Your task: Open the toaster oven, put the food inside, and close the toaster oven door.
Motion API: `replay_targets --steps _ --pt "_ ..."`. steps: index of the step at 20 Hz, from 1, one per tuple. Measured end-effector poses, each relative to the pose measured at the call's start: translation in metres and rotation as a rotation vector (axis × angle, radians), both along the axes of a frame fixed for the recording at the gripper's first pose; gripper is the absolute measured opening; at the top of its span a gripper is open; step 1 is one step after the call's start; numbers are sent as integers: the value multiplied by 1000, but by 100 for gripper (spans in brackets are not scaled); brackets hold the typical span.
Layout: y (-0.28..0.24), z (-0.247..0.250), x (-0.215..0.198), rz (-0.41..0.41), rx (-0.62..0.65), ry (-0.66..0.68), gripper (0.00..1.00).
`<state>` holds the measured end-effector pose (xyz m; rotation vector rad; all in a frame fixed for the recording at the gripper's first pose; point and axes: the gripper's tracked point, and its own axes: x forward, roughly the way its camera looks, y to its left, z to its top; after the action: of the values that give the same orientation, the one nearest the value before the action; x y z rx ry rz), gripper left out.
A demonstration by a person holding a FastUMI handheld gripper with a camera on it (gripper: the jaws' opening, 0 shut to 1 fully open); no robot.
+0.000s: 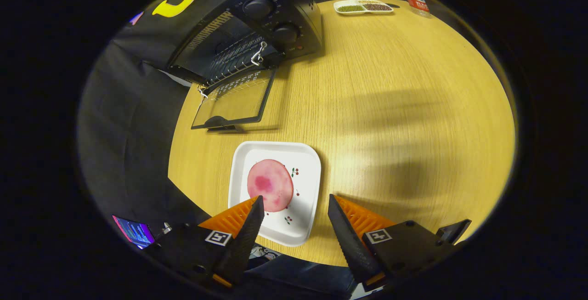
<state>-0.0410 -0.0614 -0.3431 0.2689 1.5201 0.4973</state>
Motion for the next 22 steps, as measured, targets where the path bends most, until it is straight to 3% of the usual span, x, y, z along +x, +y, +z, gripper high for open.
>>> replay_targets --steps 6,8,9,10,14,22 --pt "-7 -15 -3 20 -26 80 33" --pt "-15 -19 -3 36 -46 100 33" --pt "-13 -20 -7 -4 -39 108 33" --pt "-10 -26 -7 -15 -32 124 6" --pt "-1 -12 -12 -12 8 119 2" --pt "37 35 -4 -229 143 81 2"
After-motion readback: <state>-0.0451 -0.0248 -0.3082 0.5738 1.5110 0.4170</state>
